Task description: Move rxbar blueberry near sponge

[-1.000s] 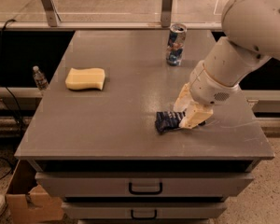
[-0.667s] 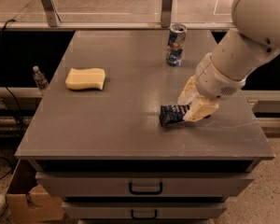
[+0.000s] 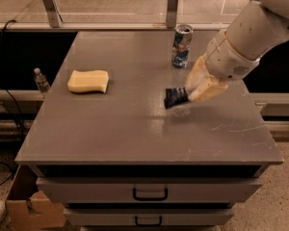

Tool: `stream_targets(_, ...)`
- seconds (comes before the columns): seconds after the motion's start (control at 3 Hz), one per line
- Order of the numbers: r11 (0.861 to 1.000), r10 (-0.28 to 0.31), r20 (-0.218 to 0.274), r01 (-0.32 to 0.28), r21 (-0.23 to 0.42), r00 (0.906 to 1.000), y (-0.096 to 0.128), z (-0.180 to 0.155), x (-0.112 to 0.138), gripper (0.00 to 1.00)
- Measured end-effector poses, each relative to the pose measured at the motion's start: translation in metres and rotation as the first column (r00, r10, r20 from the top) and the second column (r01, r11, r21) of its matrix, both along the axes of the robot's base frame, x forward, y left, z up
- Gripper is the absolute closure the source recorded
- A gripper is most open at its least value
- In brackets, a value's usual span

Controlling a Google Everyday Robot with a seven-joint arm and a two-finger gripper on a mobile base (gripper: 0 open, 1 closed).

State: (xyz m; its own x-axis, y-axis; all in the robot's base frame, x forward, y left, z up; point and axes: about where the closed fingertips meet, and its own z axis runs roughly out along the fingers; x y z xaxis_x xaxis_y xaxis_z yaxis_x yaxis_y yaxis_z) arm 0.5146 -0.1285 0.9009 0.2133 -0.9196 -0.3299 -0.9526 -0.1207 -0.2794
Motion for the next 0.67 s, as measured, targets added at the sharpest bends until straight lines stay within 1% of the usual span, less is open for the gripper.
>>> stream_targets(0.67, 1.000, 0.007, 0.005, -0.007, 0.014, 1.0000, 0.0056, 0.0031, 0.0019, 1.00)
